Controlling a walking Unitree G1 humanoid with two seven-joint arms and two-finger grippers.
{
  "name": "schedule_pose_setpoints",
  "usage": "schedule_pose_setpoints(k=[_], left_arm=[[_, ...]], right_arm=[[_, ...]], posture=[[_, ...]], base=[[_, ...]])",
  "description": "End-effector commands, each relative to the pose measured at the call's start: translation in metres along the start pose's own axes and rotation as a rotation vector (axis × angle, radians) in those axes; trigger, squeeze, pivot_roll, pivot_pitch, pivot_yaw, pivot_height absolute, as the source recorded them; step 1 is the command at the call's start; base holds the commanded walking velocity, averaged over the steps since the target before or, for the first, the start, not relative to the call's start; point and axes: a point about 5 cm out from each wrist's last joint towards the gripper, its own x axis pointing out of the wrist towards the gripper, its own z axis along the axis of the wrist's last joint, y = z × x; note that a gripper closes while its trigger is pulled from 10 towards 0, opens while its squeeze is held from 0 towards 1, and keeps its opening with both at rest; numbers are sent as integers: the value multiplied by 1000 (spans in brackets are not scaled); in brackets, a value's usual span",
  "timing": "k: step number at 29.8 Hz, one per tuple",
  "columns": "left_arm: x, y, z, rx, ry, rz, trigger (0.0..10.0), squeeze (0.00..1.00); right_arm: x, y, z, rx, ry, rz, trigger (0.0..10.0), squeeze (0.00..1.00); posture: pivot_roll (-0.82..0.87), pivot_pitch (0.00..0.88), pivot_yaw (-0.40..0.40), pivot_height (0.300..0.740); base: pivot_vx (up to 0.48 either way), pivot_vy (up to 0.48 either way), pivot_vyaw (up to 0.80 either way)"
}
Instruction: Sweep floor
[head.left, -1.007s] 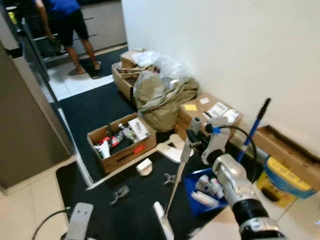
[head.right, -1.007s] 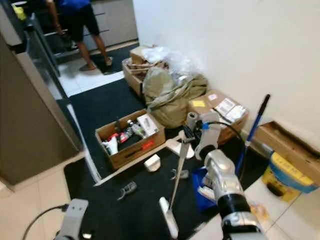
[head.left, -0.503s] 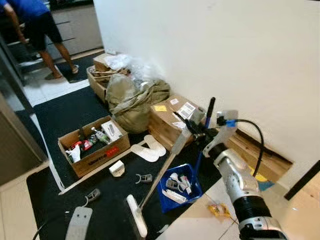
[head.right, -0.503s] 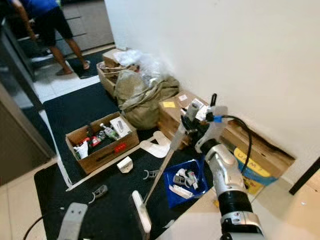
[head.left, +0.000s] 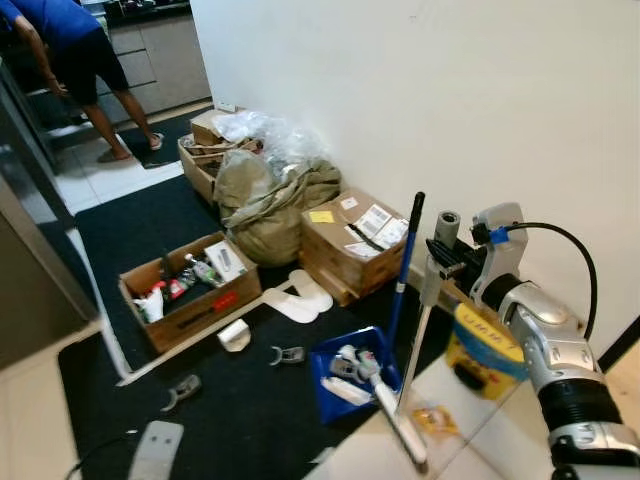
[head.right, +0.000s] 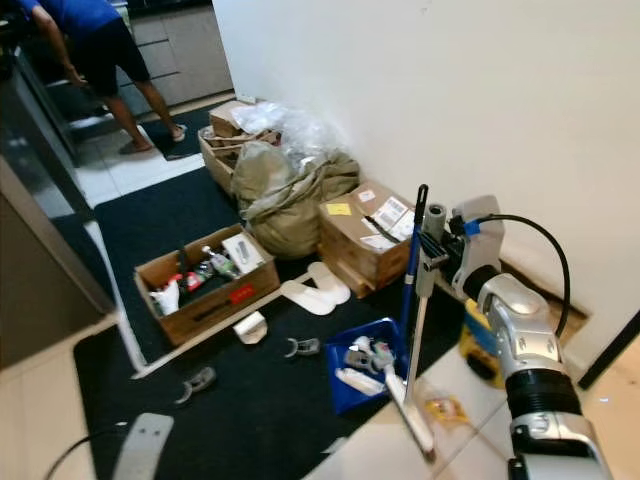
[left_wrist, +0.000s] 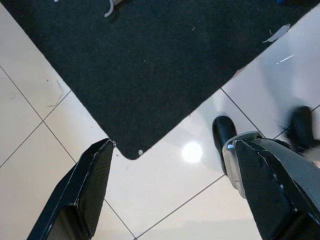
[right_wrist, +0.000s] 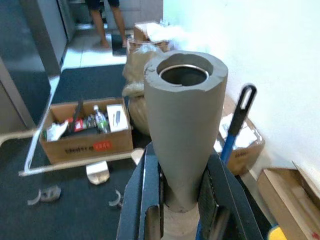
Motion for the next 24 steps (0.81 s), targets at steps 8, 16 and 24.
schedule_pose_setpoints(k=[8,16,24], left_arm=[[-2,5,-7,1,21,24,10000,0],[-2,4,-9,-3,24,27,10000,0],[-3,2,-11,-7,25,25,10000,0]], right_arm=[[3,-1,17,-9,-77,-50,10000,0],[7,-2,15,-45,-67,-142,10000,0],[-3,-27,16,-282,-17,-337,10000,0]], posture=[[-40,20,46,740],[-34,31,42,740],[-30,43,37,740]], base=[[0,-164,0],[0,0,0],[0,0,0]])
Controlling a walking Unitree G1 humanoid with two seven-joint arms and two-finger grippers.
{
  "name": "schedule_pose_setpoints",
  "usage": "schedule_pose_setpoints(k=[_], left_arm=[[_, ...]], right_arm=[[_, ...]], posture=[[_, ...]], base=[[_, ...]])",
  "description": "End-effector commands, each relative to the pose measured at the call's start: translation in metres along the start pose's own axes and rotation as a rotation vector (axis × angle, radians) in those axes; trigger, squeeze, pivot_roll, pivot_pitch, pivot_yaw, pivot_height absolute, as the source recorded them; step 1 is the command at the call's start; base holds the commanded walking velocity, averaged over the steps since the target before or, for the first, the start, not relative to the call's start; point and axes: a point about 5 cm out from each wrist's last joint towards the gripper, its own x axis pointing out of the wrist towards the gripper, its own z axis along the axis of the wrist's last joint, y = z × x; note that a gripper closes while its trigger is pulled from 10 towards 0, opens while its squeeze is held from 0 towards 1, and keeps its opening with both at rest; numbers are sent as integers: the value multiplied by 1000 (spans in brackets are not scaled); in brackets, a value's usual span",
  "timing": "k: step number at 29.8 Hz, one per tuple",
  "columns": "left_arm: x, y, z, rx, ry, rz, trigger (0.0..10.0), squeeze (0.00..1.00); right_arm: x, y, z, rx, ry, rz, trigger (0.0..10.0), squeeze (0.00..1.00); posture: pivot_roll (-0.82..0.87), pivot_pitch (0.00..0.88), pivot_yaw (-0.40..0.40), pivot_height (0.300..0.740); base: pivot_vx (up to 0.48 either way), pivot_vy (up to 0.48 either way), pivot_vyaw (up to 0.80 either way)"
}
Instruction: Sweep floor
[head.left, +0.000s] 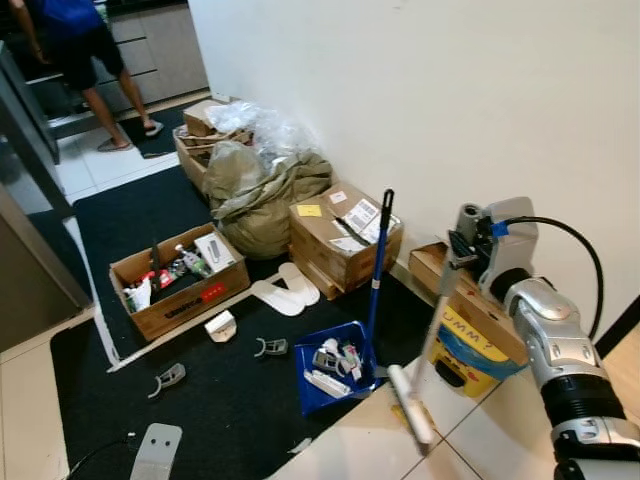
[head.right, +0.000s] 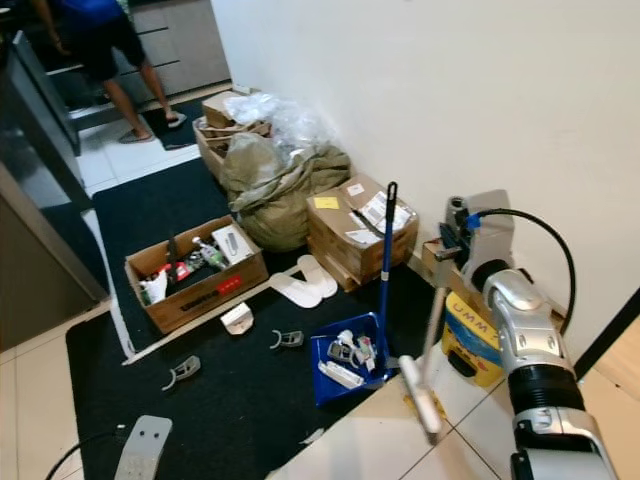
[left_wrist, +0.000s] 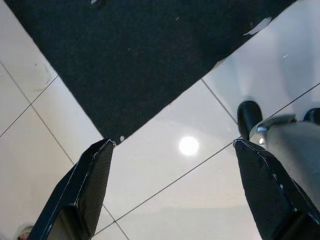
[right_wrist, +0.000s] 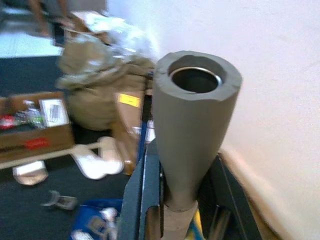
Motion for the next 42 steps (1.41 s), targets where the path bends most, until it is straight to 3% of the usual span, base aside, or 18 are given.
schedule_pose_setpoints(k=[1,9,15,29,31,32,34,35,42], left_arm=[[-1,2,-5,-5,14,8,10000,0],[-2,2,-7,0,16,6,10000,0],[-5,7,-14,15,20,9,10000,0],[-12,27,-28,44,29,30,10000,0],[-12,28,-26,47,23,31,10000,0],[-11,29,-22,51,8,31,10000,0],[-11,30,-21,52,3,31,10000,0],[-10,29,-18,55,-5,29,10000,0],[-9,29,-15,58,-11,26,10000,0]], right_arm=[[1,-10,10,-125,-43,-82,10000,0],[-3,-21,7,-163,-41,-166,10000,0],[-4,-1,-8,-172,-35,-107,10000,0],[-11,18,-31,-141,0,-85,10000,0],[-10,23,-33,-98,3,-71,10000,0],[-8,34,-35,0,1,-22,10000,0],[-8,39,-35,38,-3,1,10000,0],[-8,50,-33,128,-29,60,10000,0],[-9,57,-29,211,-59,117,10000,0]], posture=[[-30,43,37,740],[-24,59,43,740],[-3,100,58,740],[35,158,82,740],[42,163,85,740],[44,161,85,740],[44,161,85,740],[43,153,87,740],[36,137,88,740]], base=[[0,0,0],[0,0,0],[0,0,0],[0,0,0],[0,0,0],[0,0,0],[0,0,0],[0,0,0],[0,0,0]])
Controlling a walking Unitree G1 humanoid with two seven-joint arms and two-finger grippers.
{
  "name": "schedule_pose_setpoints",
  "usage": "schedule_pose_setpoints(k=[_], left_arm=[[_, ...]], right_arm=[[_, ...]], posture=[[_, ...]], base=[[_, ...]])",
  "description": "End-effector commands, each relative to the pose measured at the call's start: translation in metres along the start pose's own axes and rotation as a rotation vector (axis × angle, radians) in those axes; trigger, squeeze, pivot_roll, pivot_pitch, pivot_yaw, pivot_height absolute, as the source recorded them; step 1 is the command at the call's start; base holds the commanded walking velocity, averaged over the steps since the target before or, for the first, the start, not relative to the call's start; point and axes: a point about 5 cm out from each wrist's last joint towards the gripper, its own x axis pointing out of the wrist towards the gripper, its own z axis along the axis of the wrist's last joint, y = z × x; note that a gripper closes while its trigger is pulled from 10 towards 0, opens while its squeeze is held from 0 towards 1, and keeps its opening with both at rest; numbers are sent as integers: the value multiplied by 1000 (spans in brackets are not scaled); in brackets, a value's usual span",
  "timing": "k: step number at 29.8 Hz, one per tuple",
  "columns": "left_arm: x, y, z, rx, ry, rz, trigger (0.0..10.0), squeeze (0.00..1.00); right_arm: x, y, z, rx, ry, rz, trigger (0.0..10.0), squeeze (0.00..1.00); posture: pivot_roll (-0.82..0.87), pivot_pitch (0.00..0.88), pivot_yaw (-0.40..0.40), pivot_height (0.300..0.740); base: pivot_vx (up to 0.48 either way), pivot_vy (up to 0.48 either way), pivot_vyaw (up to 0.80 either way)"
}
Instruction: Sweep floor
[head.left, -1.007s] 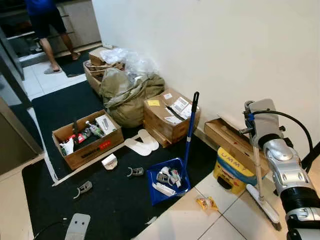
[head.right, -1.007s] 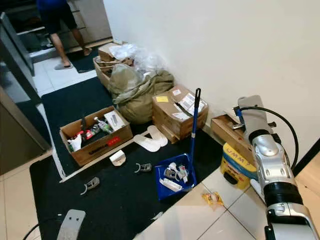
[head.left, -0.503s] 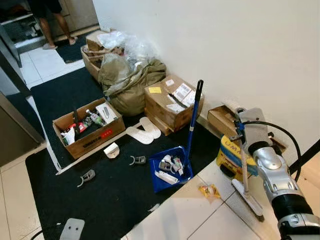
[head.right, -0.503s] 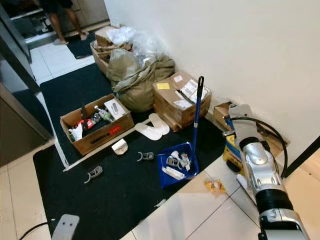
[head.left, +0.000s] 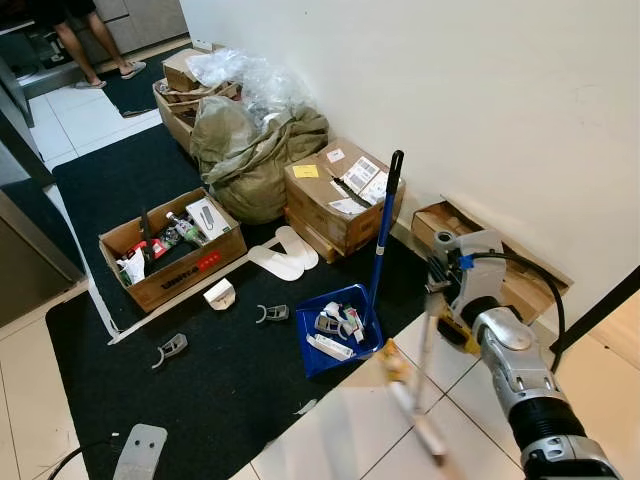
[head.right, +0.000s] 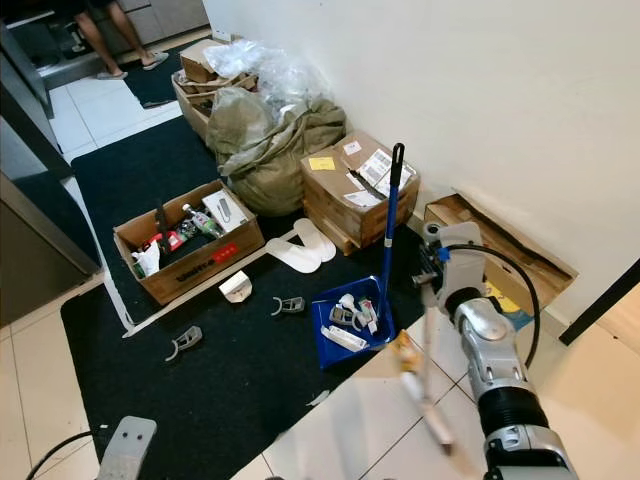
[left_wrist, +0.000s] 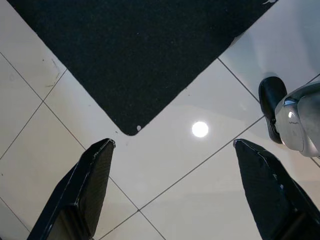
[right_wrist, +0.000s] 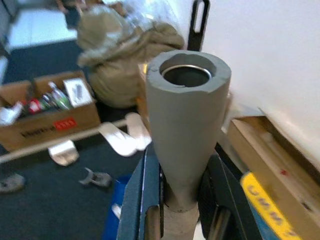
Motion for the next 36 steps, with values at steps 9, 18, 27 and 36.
schedule_pose_setpoints(k=[9,18,27,36], left_arm=[[-1,4,-4,22,27,0,10000,0],[-2,-1,-7,15,32,-10,10000,0],[-3,-3,-11,12,47,-15,10000,0],[-3,-3,-13,7,52,-13,10000,0]], right_arm=[[-9,28,-11,12,47,285,10000,0],[-29,10,-36,-102,280,390,10000,0],[-29,-56,-18,-220,391,99,10000,0],[-28,-73,-5,-230,408,-7,10000,0]], posture=[[24,106,83,740],[17,108,81,740],[16,110,77,740],[17,110,75,740]], base=[[0,0,0],[0,0,0],[0,0,0],[0,0,0]])
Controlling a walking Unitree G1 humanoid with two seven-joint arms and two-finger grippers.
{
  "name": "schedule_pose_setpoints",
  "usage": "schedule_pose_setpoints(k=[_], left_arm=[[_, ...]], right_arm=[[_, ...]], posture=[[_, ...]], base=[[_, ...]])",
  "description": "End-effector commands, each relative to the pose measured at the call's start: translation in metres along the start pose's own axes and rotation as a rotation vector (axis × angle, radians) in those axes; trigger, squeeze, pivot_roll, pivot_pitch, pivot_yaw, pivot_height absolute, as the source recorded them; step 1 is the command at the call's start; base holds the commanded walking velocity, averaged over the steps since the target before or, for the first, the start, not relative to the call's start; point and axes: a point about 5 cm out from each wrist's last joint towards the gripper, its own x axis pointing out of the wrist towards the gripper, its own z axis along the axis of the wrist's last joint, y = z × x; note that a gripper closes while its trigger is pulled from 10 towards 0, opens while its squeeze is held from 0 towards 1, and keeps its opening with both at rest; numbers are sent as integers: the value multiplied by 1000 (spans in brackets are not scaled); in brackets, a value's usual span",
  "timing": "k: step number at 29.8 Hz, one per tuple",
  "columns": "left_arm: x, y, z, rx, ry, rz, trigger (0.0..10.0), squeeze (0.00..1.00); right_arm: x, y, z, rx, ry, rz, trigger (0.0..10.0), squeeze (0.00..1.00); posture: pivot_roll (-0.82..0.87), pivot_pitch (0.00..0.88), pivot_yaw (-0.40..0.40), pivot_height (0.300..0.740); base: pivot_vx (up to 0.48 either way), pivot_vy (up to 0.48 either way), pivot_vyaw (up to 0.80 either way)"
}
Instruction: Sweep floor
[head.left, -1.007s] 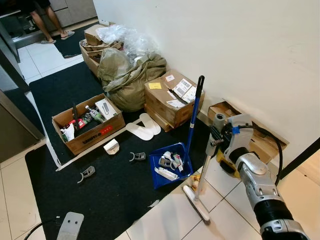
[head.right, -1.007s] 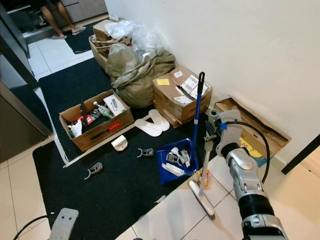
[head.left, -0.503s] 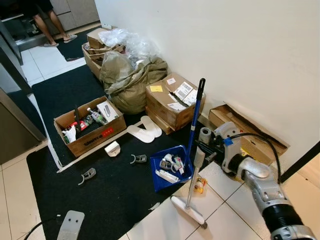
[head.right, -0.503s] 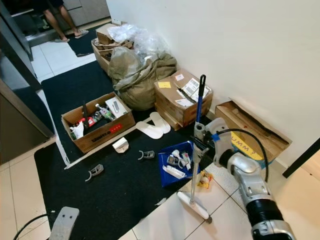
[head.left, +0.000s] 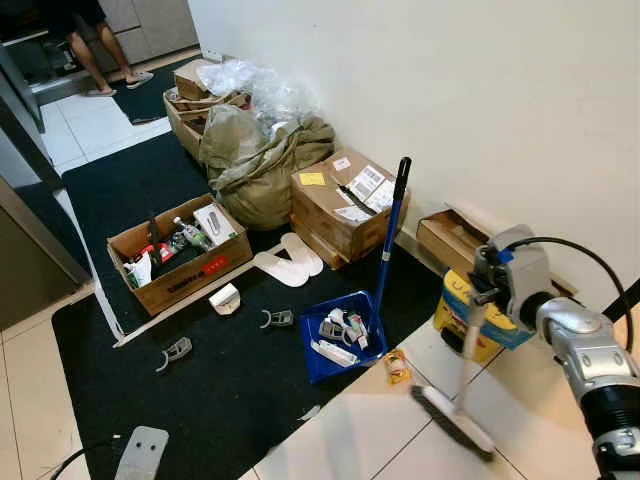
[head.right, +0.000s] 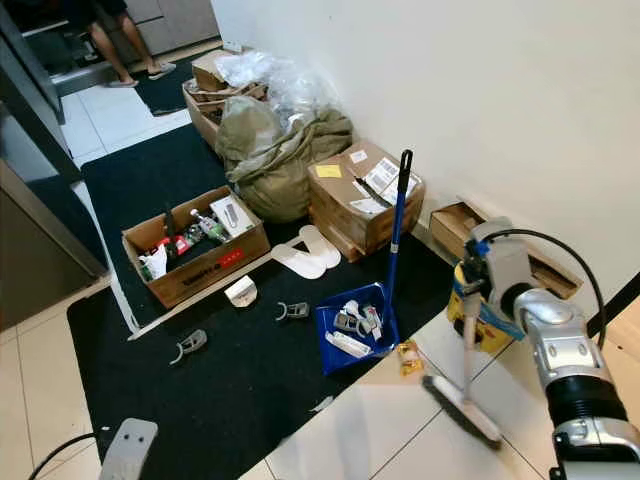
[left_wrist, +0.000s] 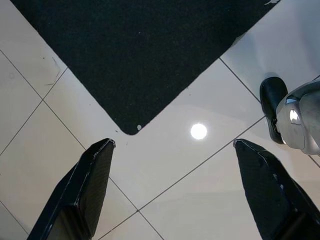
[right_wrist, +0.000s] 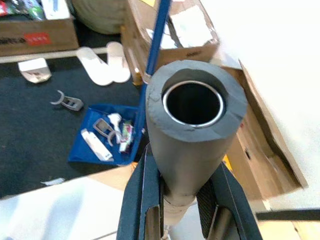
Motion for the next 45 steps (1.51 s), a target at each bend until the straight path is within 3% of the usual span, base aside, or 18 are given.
schedule_pose_setpoints(k=[1,18,24,26,32,43,45], left_arm=[[-3,-1,-11,4,42,-4,10000,0],[-4,-1,-14,3,48,-5,10000,0],[-4,-2,-14,5,49,-7,10000,0],[-4,-2,-14,5,48,-9,10000,0],[-4,-3,-14,8,48,-13,10000,0],[-3,-3,-13,10,47,-13,10000,0],[-3,-4,-13,12,49,-16,10000,0]], right_arm=[[0,-1,-7,-8,50,-28,10000,0],[11,1,25,60,-159,-276,10000,0],[17,22,29,143,-223,-211,10000,0],[21,41,28,197,-244,-158,10000,0],[26,64,29,289,-275,-102,10000,0],[27,88,35,334,-310,59,10000,0],[24,97,33,303,-301,194,10000,0]], posture=[[18,111,75,740],[21,120,75,740],[19,123,75,740],[19,125,74,740],[17,127,75,740],[14,114,71,740],[12,109,70,740]], base=[[0,0,0],[0,0,0],[0,0,0],[0,0,0],[0,0,0],[0,0,0],[0,0,0]])
